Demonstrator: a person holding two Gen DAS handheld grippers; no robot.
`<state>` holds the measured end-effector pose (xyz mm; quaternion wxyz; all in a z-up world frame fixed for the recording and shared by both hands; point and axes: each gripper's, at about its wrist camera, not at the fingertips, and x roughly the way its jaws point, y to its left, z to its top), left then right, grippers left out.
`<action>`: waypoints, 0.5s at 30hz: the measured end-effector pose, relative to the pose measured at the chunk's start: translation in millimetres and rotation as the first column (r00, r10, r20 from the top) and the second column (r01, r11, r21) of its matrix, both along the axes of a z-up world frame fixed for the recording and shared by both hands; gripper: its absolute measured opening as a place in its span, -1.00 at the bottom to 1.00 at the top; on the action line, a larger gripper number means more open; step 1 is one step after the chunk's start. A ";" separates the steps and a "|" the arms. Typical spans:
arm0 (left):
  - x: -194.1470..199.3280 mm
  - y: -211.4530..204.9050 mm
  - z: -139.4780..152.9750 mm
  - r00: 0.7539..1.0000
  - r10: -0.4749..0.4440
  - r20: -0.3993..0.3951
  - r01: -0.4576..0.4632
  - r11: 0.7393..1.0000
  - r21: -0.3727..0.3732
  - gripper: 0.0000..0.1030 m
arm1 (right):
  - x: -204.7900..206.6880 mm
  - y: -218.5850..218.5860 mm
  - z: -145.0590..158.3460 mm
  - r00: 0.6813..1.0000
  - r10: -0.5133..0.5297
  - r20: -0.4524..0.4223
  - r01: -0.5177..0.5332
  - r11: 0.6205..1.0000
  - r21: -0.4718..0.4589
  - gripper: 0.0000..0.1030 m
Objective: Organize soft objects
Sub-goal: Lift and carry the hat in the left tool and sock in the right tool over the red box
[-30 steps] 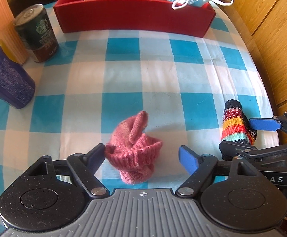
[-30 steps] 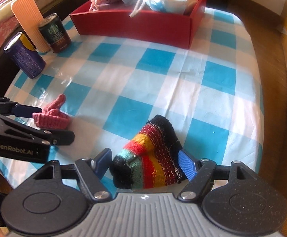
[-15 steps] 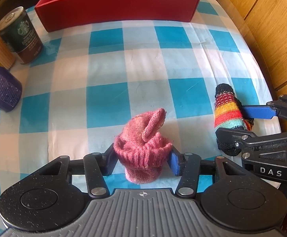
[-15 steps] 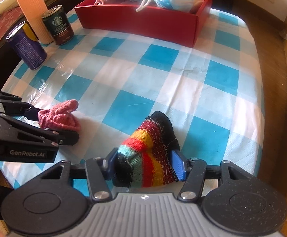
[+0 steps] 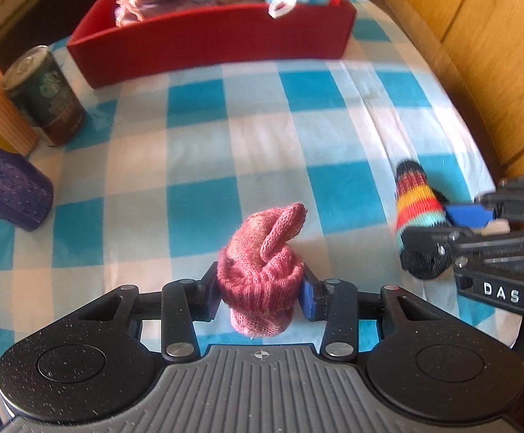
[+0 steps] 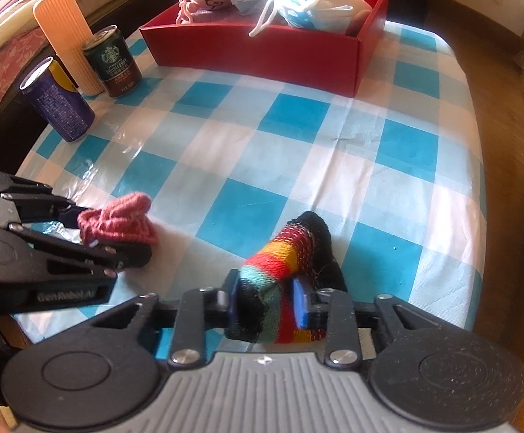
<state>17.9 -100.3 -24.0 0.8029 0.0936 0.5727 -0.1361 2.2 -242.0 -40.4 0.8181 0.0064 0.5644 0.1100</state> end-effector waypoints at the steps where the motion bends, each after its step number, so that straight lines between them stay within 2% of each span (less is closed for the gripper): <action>1: 1.9 2.4 1.9 1.000 0.009 0.000 -0.009 1.000 -0.010 -0.18 | 0.2 -0.9 0.6 1.000 -0.002 0.002 0.002 1.000 0.003 -0.95; 7: 11.1 15.8 17.6 0.998 0.067 0.008 -0.066 0.994 -0.091 -0.18 | 4.5 -10.3 13.4 0.998 -0.042 0.040 0.039 0.997 0.062 -1.00; 15: 20.7 17.3 34.4 0.994 0.093 0.054 -0.086 0.990 -0.115 -0.18 | 15.8 -15.0 44.3 0.988 -0.087 0.128 0.070 0.989 0.131 -1.00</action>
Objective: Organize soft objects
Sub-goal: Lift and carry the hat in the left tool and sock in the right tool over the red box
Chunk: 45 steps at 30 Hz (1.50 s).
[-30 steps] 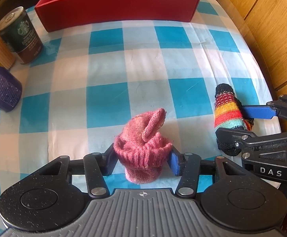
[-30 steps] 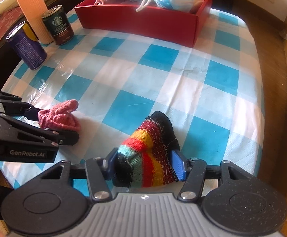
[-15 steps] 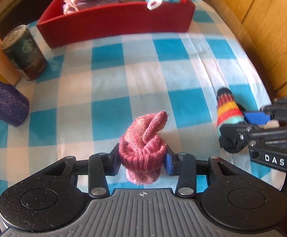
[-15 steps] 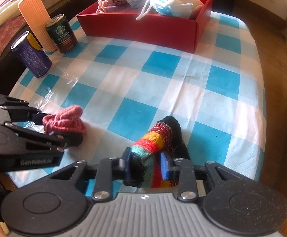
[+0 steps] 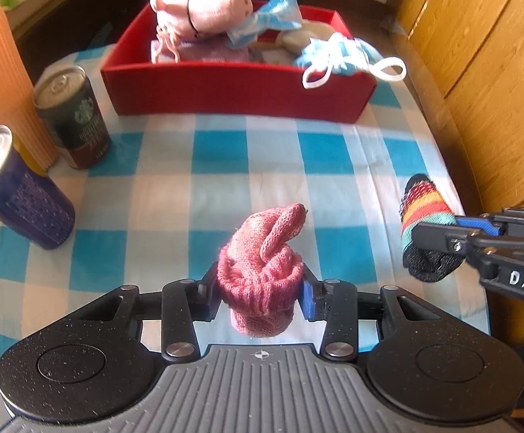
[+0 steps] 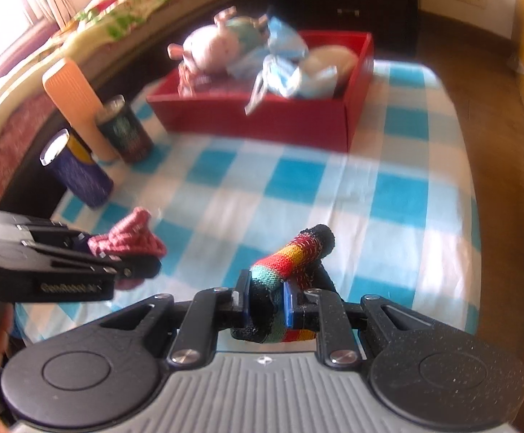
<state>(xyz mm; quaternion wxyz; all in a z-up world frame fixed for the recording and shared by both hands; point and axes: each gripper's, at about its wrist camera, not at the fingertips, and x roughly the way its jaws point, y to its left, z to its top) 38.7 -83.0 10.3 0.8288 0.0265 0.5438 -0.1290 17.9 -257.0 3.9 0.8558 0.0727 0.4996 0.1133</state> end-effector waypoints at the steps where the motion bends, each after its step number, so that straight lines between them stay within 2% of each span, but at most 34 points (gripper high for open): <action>1: 1.9 1.1 2.7 1.000 0.006 0.006 -0.006 1.000 -0.007 -0.17 | 2.6 -0.8 4.0 1.000 -0.006 0.013 0.006 1.000 0.006 -1.00; 11: 27.4 -2.9 40.7 0.991 0.048 0.128 -0.044 0.999 -0.029 -0.16 | 30.0 3.8 46.2 0.986 -0.046 0.158 0.038 0.998 0.054 -1.00; 22: 64.4 -20.4 69.8 0.974 0.045 0.221 -0.039 0.999 -0.034 -0.15 | 75.5 -2.9 73.3 0.967 -0.084 0.242 0.071 0.996 0.063 -1.00; 39: 142.9 -19.1 48.8 0.971 0.117 0.207 -0.119 0.993 -0.005 -0.15 | 163.9 -9.6 58.1 0.962 -0.090 0.258 0.099 0.995 -0.024 -1.00; 41: 151.9 -17.6 42.1 0.972 0.130 0.194 -0.132 0.991 0.000 -0.14 | 175.2 -11.4 54.4 0.957 -0.096 0.272 0.105 0.994 -0.017 -1.00; 45: 159.8 -20.5 34.6 0.978 0.122 0.167 -0.123 0.992 -0.008 -0.14 | 183.7 -19.0 51.9 0.963 -0.106 0.247 0.109 0.994 0.003 -1.00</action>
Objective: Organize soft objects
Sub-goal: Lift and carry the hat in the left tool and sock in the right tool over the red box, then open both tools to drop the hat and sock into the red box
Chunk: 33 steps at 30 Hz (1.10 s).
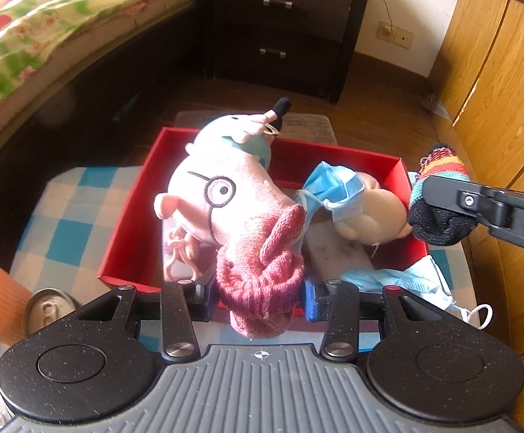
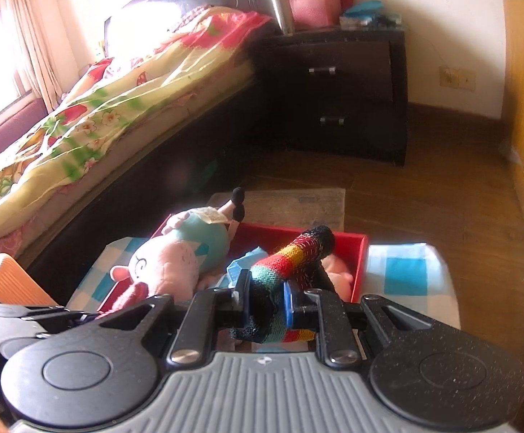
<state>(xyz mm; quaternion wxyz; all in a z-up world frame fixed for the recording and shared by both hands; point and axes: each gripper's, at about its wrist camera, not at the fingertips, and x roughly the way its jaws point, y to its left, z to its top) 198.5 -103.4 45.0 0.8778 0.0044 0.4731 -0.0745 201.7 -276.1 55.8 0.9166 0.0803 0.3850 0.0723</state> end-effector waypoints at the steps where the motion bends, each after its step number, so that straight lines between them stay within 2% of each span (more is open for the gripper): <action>1: 0.9 -1.2 -0.5 1.000 -0.003 -0.003 0.003 1.000 -0.007 -0.13 | -1.0 -1.0 0.3 1.000 0.004 -0.005 -0.004 1.000 -0.011 -1.00; 6: 2.7 -12.4 -5.9 1.000 -0.022 -0.014 0.022 1.000 -0.011 -0.11 | -0.7 -7.8 -6.3 0.999 -0.039 -0.033 0.039 0.999 -0.009 -1.00; 12: 16.7 -16.8 -10.7 1.000 -0.006 -0.025 0.004 0.998 -0.058 -0.07 | 15.3 -1.8 -21.5 0.997 -0.026 -0.067 0.028 0.999 0.037 -1.00; 17: 28.9 -27.0 -18.9 1.000 -0.006 -0.025 0.005 0.999 -0.043 -0.02 | 28.6 7.4 -31.9 0.997 -0.023 -0.072 0.027 0.999 0.047 -1.00; 19: 30.7 -29.3 -20.3 1.000 -0.005 -0.013 0.004 1.000 -0.022 0.09 | 32.9 7.7 -35.6 0.996 -0.027 -0.081 0.031 0.998 0.051 -1.00; 20: 31.8 -29.5 -20.6 1.000 -0.006 -0.016 0.006 1.000 -0.023 0.30 | 34.4 6.9 -37.1 0.996 -0.026 -0.085 0.030 0.998 0.049 -1.00; 22: 32.5 -27.6 -19.4 1.000 0.000 -0.020 -0.001 0.999 -0.045 0.52 | 35.1 3.8 -38.5 0.996 -0.039 -0.084 0.044 0.998 0.049 -0.88; 25: 27.5 -24.6 -10.4 1.000 0.011 -0.006 -0.011 0.998 -0.054 0.54 | 32.5 -1.7 -35.8 0.995 -0.062 -0.081 0.066 0.996 0.052 -0.68; 31: 11.3 -12.5 14.7 0.999 0.049 0.023 -0.045 0.991 -0.126 0.62 | 21.2 -13.9 -13.8 0.992 -0.113 -0.047 0.118 0.986 0.119 -0.56; 33: 6.0 -9.7 19.9 0.998 0.054 0.030 -0.050 0.989 -0.141 0.62 | 18.4 -13.2 -7.0 0.992 -0.117 -0.039 0.121 0.986 0.115 -0.56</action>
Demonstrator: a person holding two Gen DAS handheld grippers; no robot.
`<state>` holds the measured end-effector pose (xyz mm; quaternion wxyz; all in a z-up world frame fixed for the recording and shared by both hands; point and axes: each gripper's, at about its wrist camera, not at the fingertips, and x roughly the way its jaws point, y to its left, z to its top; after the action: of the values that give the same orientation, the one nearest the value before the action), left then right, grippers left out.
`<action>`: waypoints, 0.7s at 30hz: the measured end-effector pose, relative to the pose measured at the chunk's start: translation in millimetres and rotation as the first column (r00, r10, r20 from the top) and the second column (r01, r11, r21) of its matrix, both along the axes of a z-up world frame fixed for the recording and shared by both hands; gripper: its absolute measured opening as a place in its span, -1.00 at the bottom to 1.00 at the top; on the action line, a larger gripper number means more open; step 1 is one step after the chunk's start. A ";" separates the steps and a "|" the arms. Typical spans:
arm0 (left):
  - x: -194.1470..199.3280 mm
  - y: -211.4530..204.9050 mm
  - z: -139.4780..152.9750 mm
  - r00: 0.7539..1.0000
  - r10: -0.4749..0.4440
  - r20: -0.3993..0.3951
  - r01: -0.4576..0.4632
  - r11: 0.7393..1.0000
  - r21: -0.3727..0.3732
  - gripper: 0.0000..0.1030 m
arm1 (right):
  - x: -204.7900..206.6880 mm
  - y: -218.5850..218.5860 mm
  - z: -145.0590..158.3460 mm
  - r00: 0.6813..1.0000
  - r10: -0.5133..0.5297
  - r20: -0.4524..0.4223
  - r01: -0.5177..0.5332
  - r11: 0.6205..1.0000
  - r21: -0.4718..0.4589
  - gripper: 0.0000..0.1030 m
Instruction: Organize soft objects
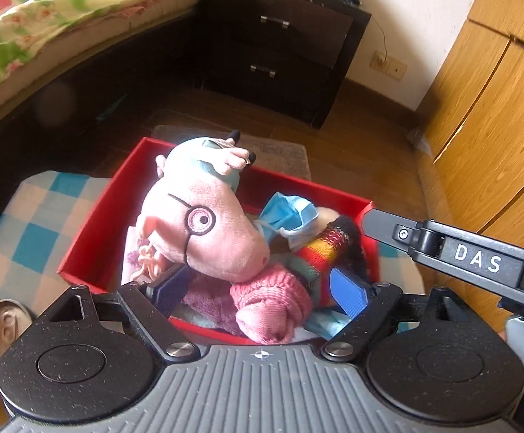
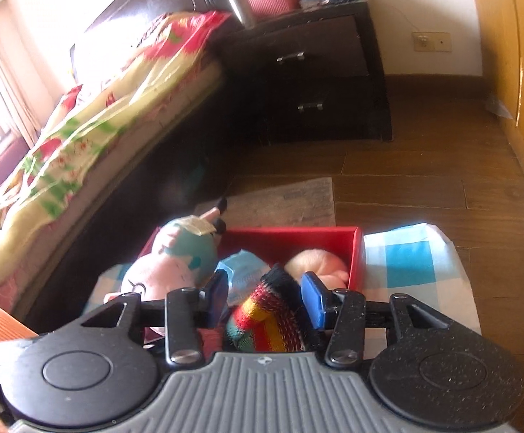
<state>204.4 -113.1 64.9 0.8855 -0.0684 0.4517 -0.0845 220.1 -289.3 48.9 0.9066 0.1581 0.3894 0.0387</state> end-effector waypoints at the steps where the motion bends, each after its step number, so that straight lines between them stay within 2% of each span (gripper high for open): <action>1: -2.1 0.5 1.7 1.000 0.002 0.004 -0.002 1.000 0.006 0.62 | -1.7 1.1 3.0 1.000 0.003 0.006 -0.003 1.000 -0.003 -0.56; 15: -14.5 1.9 2.9 1.000 -0.002 0.014 0.001 0.997 0.073 0.62 | -14.5 9.3 10.3 1.000 0.013 -0.001 -0.013 0.997 -0.072 -0.56; 21: -27.1 4.3 5.4 1.000 -0.002 0.018 0.001 0.997 0.075 0.62 | -27.8 8.1 16.5 1.000 0.008 0.000 -0.008 0.997 -0.073 -0.56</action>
<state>177.3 -108.8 70.3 0.8913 -0.0339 0.4468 -0.0688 192.3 -281.2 65.4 0.9115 0.1232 0.3913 0.0282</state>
